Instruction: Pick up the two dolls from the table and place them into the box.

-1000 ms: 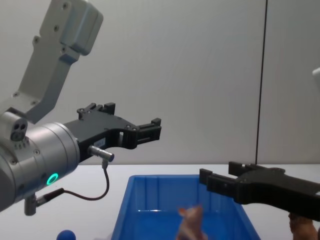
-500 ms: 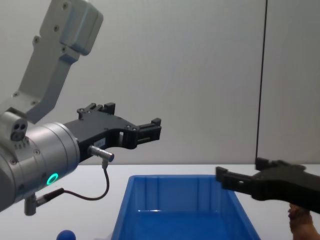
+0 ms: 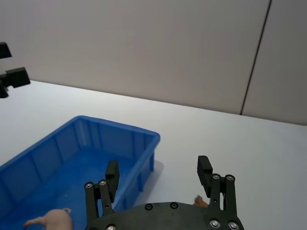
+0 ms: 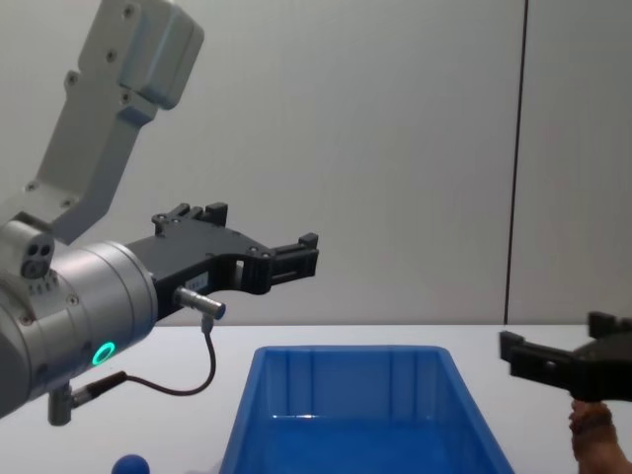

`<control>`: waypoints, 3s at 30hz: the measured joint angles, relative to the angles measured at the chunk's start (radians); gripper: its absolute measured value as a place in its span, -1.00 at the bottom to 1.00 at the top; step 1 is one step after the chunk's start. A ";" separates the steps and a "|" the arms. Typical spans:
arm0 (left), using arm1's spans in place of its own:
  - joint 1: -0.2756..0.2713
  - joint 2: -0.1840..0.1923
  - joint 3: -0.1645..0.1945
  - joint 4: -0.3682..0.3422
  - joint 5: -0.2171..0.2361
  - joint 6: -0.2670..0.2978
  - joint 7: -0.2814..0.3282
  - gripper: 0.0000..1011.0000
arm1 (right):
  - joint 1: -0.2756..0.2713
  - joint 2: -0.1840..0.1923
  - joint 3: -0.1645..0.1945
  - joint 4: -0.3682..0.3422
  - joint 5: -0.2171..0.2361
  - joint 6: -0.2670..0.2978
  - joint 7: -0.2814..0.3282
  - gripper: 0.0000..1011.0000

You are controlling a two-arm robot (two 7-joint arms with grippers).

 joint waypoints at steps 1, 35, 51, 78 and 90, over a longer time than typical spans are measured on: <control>0.000 0.000 0.000 0.000 0.000 0.000 0.000 0.98 | -0.005 0.002 0.001 -0.005 -0.001 0.002 -0.008 0.98; 0.000 0.000 0.000 0.000 0.000 0.000 0.000 0.98 | -0.133 0.024 0.021 -0.030 0.052 0.099 -0.176 0.78; 0.000 0.000 0.000 0.000 0.000 0.000 0.000 0.98 | -0.099 0.007 0.027 0.055 0.083 0.078 -0.105 -0.20; 0.000 0.000 0.000 0.000 0.000 0.000 0.000 0.98 | -0.036 -0.015 0.014 0.038 0.035 -0.065 0.072 -0.44; 0.000 0.000 0.000 0.000 0.000 0.000 0.000 0.98 | 0.025 -0.049 -0.010 0.048 0.019 -0.072 0.187 -0.37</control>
